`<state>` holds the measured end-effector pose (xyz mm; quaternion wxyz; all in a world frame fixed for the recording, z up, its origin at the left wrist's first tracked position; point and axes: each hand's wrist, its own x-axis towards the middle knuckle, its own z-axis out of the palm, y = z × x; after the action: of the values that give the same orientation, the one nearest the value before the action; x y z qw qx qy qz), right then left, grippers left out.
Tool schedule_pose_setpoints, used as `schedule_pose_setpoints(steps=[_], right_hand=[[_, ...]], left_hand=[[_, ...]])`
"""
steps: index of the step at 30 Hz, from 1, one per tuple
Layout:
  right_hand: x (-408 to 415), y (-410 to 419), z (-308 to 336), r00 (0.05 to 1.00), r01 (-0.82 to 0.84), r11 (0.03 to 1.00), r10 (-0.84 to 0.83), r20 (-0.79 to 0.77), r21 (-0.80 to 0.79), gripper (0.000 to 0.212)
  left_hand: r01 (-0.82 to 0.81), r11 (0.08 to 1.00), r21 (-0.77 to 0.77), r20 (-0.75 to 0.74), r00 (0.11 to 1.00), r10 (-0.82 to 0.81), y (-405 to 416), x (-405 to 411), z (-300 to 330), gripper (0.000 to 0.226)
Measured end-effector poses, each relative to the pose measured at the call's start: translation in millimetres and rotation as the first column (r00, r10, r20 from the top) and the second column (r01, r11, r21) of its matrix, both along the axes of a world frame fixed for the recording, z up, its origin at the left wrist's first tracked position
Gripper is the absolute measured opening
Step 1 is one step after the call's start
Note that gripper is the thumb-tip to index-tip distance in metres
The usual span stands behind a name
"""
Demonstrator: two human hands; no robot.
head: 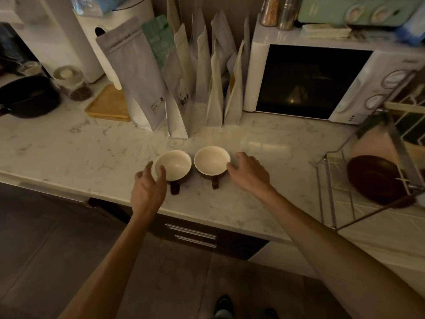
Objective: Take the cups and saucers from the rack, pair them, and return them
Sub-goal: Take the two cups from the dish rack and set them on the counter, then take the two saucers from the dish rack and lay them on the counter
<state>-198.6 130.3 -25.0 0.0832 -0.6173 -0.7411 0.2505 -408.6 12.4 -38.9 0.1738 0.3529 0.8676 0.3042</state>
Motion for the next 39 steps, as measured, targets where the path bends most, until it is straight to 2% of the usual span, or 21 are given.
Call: schedule_pose_setpoints(steps=[2,4,8,10,13,16,20,23,28,31,34,37,39], right_hand=[[10,-7,8,0.989,-0.099,0.992,0.089,0.120,0.079,0.049],[22,-16,17,0.970,-0.183,0.971,0.153,0.190,0.154,0.042],[53,-40,29,0.925,-0.346,0.883,0.265,0.272,0.316,0.031],[72,-54,31,0.897,-0.410,0.859,0.320,0.304,0.307,0.033],[104,-71,32,0.845,-0.475,0.872,0.414,0.339,0.117,0.044],[140,-83,38,0.769,-0.504,0.858,0.496,0.404,-0.094,0.053],[186,-94,50,0.749,-0.482,0.853,0.519,0.411,-0.199,0.058],[221,-100,53,0.770,-0.448,0.863,0.505,0.391,-0.233,0.057],[280,-104,55,0.835,-0.334,0.899,0.421,0.354,-0.281,0.056],[313,-99,60,0.873,-0.234,0.950,0.299,0.386,-0.207,0.057],[339,-94,64,0.918,-0.088,0.992,0.118,0.378,-0.095,0.055],[358,-86,65,0.955,0.007,0.998,-0.023,0.295,0.055,0.046],[370,-78,65,0.971,0.068,0.990,-0.095,0.220,0.124,0.043]], left_hand=[[0.083,0.996,0.015,-0.197,0.977,-0.078,-5,12,15,0.061],[0.222,0.975,-0.013,-0.320,0.923,-0.214,-7,26,29,0.057],[0.473,0.869,-0.143,-0.497,0.725,-0.477,-16,67,48,0.043],[0.548,0.815,-0.188,-0.527,0.644,-0.555,-22,91,53,0.041],[0.640,0.718,-0.275,-0.481,0.555,-0.679,-31,123,50,0.047],[0.689,0.597,-0.410,-0.343,0.491,-0.801,-35,149,40,0.056],[0.732,0.402,-0.550,-0.195,0.355,-0.914,-36,184,38,0.059],[0.791,0.280,-0.544,-0.125,0.254,-0.959,-37,215,43,0.057],[0.879,0.160,-0.448,-0.038,0.160,-0.986,-37,274,50,0.056],[0.906,0.185,-0.381,-0.112,0.153,-0.982,-30,312,55,0.055],[0.936,0.306,-0.175,-0.117,0.289,-0.950,-18,353,56,0.052],[0.890,0.455,0.023,0.088,0.452,-0.888,0,388,52,0.051],[0.786,0.607,0.115,0.291,0.558,-0.777,15,405,51,0.049]])
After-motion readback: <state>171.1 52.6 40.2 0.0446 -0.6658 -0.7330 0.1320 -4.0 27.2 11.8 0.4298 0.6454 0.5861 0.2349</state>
